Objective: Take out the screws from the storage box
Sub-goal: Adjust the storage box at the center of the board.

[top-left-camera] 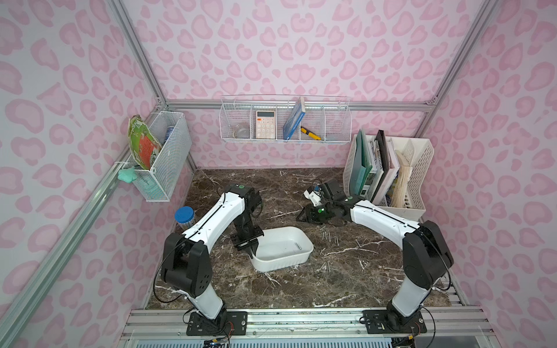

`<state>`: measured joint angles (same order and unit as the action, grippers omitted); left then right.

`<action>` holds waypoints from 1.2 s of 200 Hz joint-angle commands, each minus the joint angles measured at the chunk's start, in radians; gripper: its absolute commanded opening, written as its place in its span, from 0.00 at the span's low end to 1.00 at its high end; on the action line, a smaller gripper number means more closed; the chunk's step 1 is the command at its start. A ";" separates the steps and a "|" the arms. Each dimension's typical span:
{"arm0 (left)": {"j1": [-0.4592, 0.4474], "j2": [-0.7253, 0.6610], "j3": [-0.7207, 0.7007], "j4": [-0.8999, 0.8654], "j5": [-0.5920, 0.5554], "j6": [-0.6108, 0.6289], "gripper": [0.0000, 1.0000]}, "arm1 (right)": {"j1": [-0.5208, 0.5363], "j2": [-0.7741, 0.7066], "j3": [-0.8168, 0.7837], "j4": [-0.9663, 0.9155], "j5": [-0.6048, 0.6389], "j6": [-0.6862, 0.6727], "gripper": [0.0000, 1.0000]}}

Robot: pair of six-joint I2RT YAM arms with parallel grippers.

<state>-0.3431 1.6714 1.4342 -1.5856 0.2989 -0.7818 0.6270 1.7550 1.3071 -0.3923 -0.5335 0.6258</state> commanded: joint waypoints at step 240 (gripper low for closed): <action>-0.065 -0.049 -0.193 0.352 -0.271 -0.010 0.00 | 0.264 0.202 0.164 -0.209 0.589 -0.255 0.31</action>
<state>-0.4053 1.6337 1.2495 -1.2324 0.0475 -0.7826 0.8867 1.9400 1.4712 -0.6056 0.0032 0.3721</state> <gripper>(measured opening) 0.108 0.312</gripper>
